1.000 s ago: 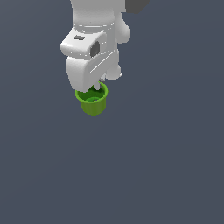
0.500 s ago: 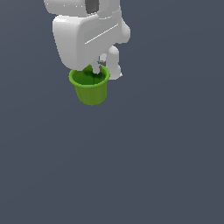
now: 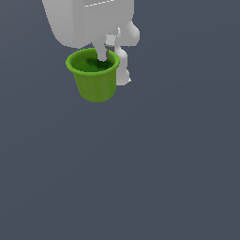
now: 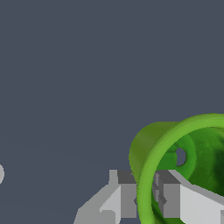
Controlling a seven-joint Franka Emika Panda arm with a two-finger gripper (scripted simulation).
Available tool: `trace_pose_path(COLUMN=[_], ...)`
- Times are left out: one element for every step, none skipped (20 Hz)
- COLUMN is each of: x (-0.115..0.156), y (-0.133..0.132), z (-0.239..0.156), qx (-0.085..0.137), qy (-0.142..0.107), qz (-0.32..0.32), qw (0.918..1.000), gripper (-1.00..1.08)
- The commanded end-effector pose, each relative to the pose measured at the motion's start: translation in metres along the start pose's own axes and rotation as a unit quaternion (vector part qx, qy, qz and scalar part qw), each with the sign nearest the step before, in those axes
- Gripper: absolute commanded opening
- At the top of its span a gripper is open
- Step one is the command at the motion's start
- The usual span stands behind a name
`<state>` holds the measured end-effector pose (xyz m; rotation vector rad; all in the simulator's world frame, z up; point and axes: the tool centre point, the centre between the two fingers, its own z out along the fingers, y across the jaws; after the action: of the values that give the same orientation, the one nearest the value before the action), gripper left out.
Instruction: Pick up the object and move it to a goal position.
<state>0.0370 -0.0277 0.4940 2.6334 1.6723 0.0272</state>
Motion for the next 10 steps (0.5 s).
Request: trace_pose_path(x=[0.002,0.003,0.004,0.004,0.005,0.005,0.006,0.006,0.007,0.007], y=[0.002,0.003,0.004,0.005,0.006,0.006,0.007,0.007,0.008,0.008], z=[-0.011,-0.014,-0.017,-0.020,-0.022,-0.024,-0.026,-0.028,-0.029,-0.031], qx=[-0.001,-0.001,-0.001,-0.001,-0.001,-0.001,-0.001,-0.001,-0.001,-0.001], qy=[0.000,0.000,0.000,0.000,0.000,0.000,0.000,0.000,0.000,0.000], qz=[0.000,0.000,0.000,0.000,0.000,0.000,0.000,0.000,0.000,0.000], qw=[1.0000,1.0000,1.0000,1.0000,1.0000,1.0000,1.0000,1.0000,1.0000,1.0000], gripper=[-1.00,-1.00,-1.00,-1.00,-1.00,-1.00,-1.00,-1.00,-1.00,-1.00])
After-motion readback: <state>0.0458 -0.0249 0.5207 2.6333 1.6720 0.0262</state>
